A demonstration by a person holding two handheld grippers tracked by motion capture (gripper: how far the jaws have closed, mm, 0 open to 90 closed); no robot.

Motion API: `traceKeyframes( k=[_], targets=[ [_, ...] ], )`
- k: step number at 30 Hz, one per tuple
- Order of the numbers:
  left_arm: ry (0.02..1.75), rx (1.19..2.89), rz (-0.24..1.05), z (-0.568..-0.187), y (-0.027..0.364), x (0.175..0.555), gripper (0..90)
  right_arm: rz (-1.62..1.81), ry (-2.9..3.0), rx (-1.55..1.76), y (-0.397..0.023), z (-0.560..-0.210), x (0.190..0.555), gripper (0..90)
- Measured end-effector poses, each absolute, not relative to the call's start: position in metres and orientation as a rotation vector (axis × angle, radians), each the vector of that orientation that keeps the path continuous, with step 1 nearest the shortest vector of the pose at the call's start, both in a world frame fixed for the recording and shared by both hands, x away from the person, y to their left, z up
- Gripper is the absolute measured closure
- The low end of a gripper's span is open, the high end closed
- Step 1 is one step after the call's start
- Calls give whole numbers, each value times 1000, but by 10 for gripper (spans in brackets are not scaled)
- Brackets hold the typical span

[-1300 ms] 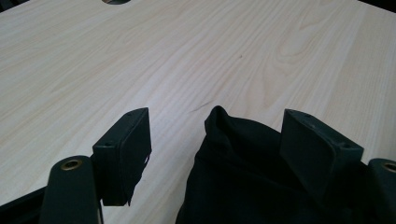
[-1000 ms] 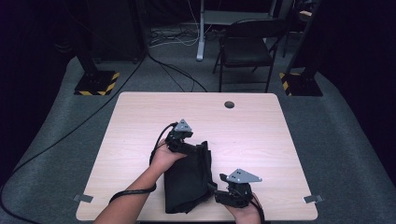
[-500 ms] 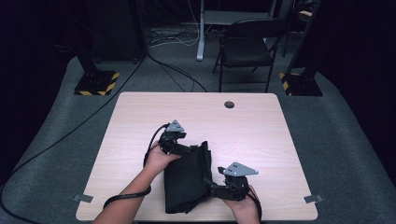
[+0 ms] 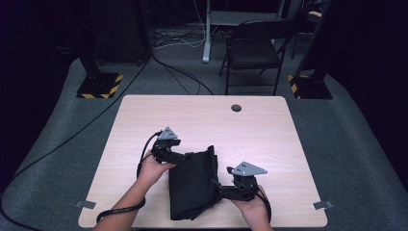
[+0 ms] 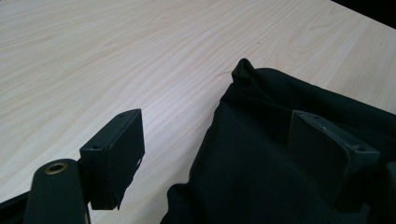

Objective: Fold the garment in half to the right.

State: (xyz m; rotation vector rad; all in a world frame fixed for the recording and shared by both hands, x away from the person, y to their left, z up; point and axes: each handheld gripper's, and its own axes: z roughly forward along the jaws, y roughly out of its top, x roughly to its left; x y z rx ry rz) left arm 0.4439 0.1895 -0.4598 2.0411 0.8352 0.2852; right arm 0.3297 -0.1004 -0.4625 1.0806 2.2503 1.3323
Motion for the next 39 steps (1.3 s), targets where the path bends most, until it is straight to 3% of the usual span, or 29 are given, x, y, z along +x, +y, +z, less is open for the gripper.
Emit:
traceKeyframes(
  k=[39],
  targets=[
    [990, 1953, 337, -472, 264, 407, 191, 1335, 2244, 1099, -128, -462, 353, 239]
  ],
)
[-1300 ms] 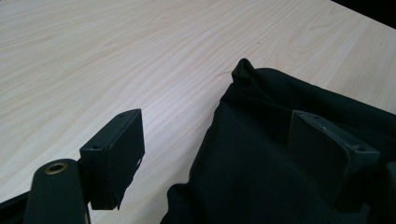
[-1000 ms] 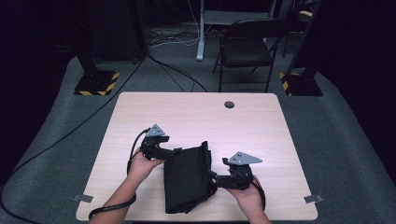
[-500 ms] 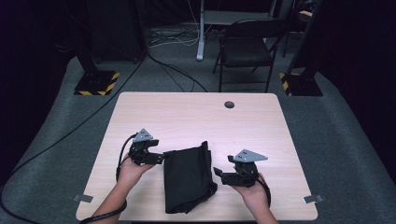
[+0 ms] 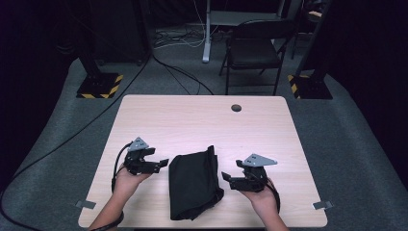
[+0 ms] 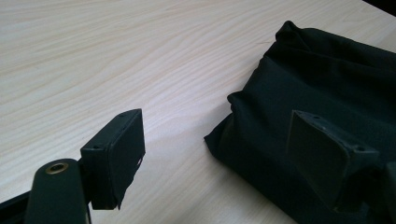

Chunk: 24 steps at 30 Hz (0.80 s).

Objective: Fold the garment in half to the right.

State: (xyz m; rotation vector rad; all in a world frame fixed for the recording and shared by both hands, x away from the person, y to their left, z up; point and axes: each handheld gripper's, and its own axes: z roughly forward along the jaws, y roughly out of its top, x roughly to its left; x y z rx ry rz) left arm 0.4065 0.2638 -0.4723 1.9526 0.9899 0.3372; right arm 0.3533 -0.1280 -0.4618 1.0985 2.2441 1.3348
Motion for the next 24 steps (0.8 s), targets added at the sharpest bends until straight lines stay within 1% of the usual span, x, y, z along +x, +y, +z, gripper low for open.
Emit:
traceKeyframes(
  k=[7, 14, 24],
  targets=[
    [1017, 1953, 350, -476, 275, 400, 190, 1316, 2276, 1065, -123, -464, 356, 237],
    [1066, 1931, 356, -481, 289, 397, 188, 1284, 2274, 1112, -133, -473, 364, 236],
    [1113, 1913, 342, -492, 300, 398, 187, 1249, 2255, 1205, -148, -491, 371, 234]
  ],
)
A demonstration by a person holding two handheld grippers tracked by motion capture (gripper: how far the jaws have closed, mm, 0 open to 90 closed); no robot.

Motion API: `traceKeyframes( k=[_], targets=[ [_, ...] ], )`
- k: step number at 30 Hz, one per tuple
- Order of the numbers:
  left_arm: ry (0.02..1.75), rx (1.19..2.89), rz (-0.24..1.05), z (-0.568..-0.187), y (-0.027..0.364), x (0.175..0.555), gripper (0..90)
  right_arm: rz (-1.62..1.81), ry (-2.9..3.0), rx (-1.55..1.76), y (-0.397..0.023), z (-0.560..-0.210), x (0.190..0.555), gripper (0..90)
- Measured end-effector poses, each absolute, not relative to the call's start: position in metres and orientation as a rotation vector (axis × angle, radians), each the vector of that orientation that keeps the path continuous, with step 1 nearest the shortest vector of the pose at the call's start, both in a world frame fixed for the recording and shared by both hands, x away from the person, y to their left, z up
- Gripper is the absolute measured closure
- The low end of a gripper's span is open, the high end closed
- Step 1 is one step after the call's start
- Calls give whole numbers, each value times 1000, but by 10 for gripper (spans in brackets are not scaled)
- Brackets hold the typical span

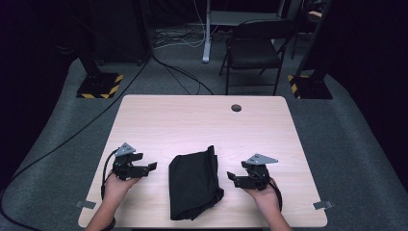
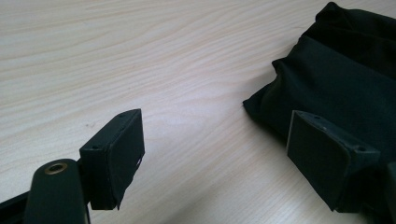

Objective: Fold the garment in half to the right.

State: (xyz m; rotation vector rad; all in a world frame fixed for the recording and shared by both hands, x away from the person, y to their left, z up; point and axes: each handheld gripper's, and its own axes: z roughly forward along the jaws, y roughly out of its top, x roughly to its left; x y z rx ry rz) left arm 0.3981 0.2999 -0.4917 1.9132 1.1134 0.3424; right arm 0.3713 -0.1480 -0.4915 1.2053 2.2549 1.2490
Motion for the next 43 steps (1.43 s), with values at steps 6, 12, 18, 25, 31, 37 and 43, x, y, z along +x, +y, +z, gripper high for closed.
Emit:
traceKeyframes(
  k=[6, 12, 18, 25, 31, 37, 43],
  targets=[
    [1135, 1911, 338, -498, 305, 400, 186, 1238, 2245, 1243, -156, -497, 372, 231],
    [1163, 1913, 324, -505, 309, 403, 186, 1234, 2249, 1262, -161, -501, 373, 229],
    [1191, 1902, 317, -511, 316, 407, 186, 1231, 2247, 1272, -164, -504, 374, 226],
    [1235, 1864, 323, -515, 327, 412, 173, 1231, 2225, 1310, -171, -507, 375, 222],
    [1273, 1836, 343, -519, 334, 417, 150, 1212, 2190, 1340, -179, -509, 377, 212],
    [1327, 1786, 395, -519, 337, 418, 113, 1198, 2122, 1384, -188, -513, 384, 128],
    [1399, 1662, 500, -512, 331, 418, 66, 1208, 1909, 1453, -192, -512, 385, 0]
  ],
)
